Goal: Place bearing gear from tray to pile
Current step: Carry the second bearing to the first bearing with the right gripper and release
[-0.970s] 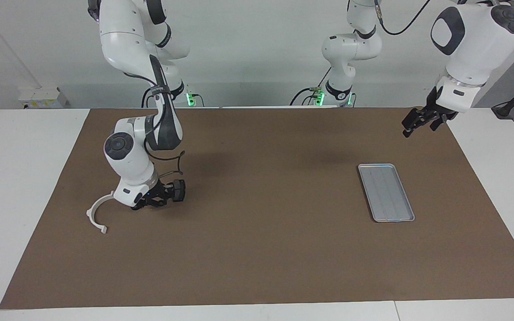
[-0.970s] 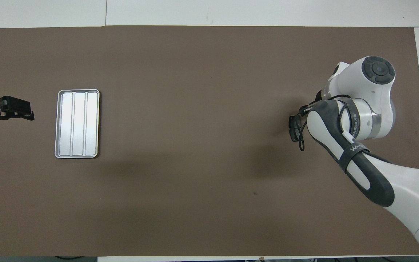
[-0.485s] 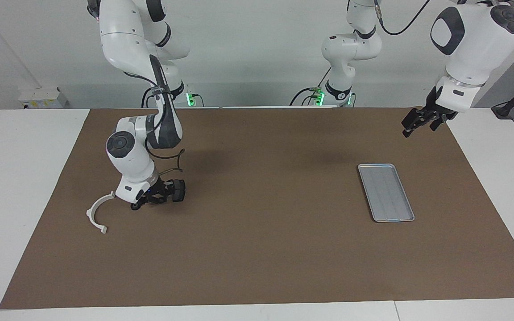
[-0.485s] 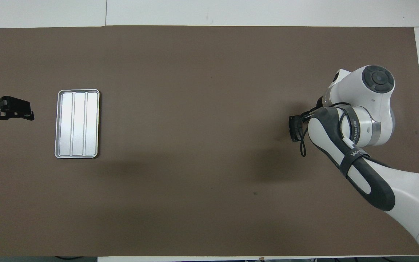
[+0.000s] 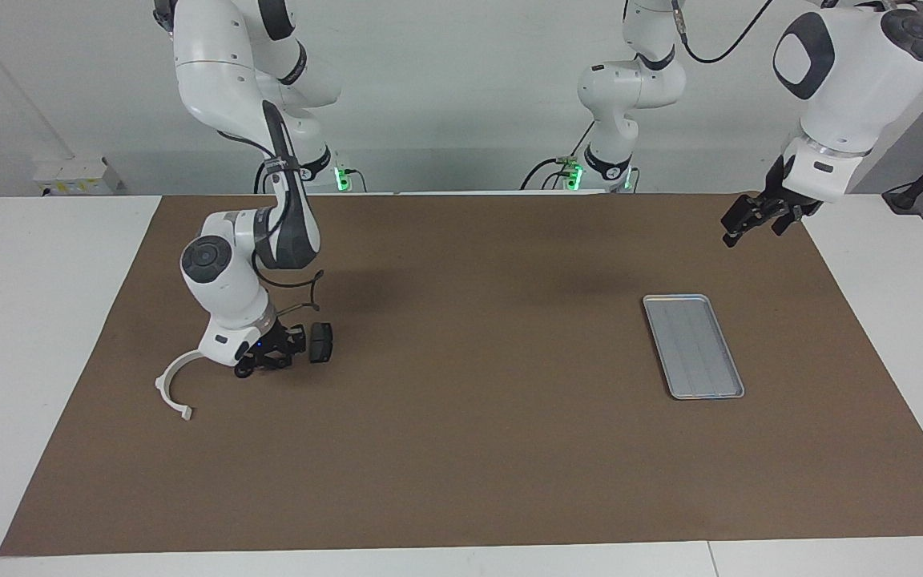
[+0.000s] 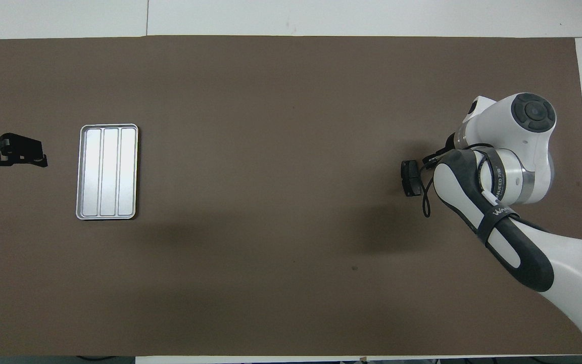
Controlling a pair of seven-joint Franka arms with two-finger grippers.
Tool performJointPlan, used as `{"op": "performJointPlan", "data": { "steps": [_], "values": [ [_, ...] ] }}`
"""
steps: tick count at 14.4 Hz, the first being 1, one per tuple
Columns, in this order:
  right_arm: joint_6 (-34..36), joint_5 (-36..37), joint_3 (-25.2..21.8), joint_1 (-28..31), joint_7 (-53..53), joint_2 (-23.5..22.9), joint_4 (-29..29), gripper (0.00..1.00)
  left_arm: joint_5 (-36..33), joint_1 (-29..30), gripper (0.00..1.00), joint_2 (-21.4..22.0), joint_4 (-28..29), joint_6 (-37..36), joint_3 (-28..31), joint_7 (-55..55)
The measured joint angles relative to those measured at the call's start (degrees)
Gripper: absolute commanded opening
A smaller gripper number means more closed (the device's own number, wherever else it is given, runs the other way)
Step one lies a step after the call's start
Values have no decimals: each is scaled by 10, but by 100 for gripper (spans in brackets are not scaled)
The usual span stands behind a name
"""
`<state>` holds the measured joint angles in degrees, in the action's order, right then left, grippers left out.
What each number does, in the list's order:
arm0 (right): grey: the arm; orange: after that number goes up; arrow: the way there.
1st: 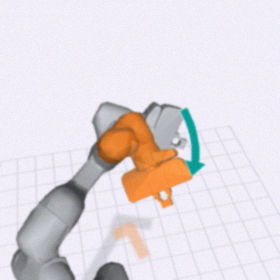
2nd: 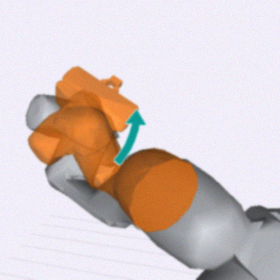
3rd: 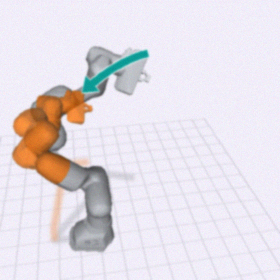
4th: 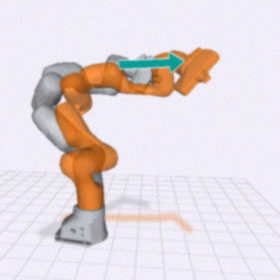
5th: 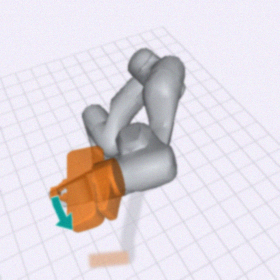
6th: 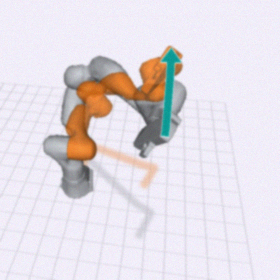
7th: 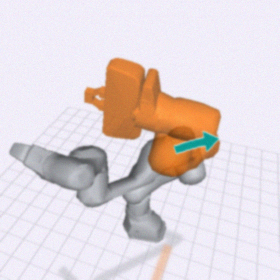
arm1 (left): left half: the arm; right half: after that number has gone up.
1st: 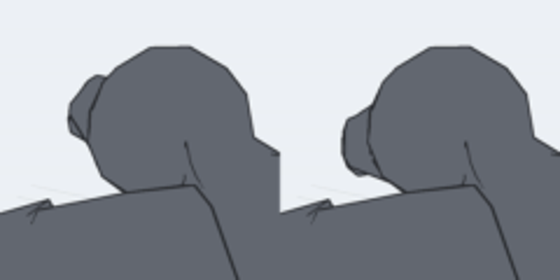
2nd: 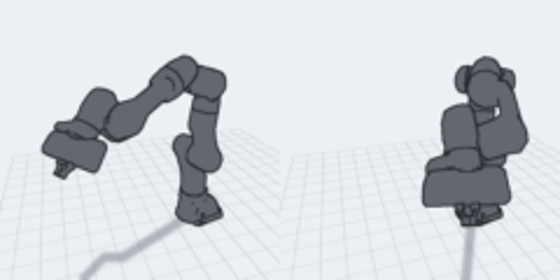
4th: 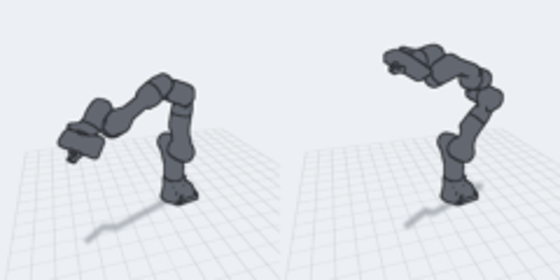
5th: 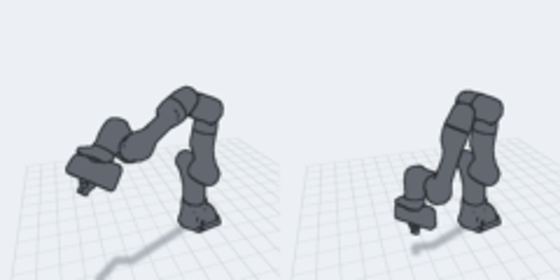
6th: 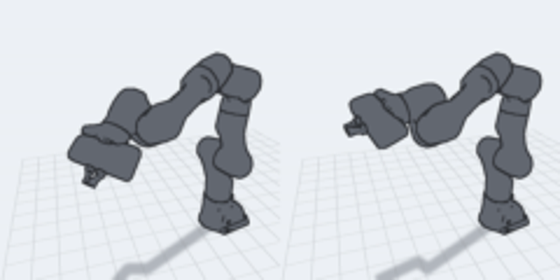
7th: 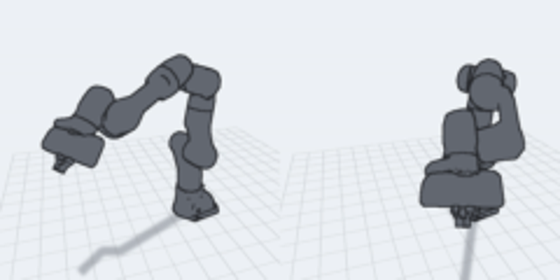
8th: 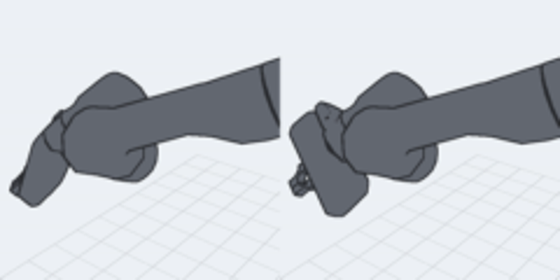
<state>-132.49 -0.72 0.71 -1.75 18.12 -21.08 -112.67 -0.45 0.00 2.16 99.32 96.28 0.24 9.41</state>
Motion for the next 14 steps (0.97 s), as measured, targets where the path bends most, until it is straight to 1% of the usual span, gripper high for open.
{"op": "performJointPlan", "data": {
  "steps": [1,2,3,7,8,11,14],
  "values": [
    [-1,0,0,0,0,0,0,80,0,0,100,0,0,0,0,0],
    [-2,0,0,0,0,1,0,93,0,0,100,0,0,0,0,0],
    [-2,0,0,0,0,2,0,100,0,0,100,0,0,0,0,0],
    [3,0,2,-1,-2,4,3,100,0,0,100,0,0,0,0,0],
    [17,0,3,-2,-7,5,11,100,0,0,100,0,0,0,0,0],
    [95,0,8,-5,-44,17,68,100,0,0,100,0,0,0,0,0],
    [181,0,10,-14,-85,42,139,100,0,0,100,0,0,0,0,0]
  ]
}}
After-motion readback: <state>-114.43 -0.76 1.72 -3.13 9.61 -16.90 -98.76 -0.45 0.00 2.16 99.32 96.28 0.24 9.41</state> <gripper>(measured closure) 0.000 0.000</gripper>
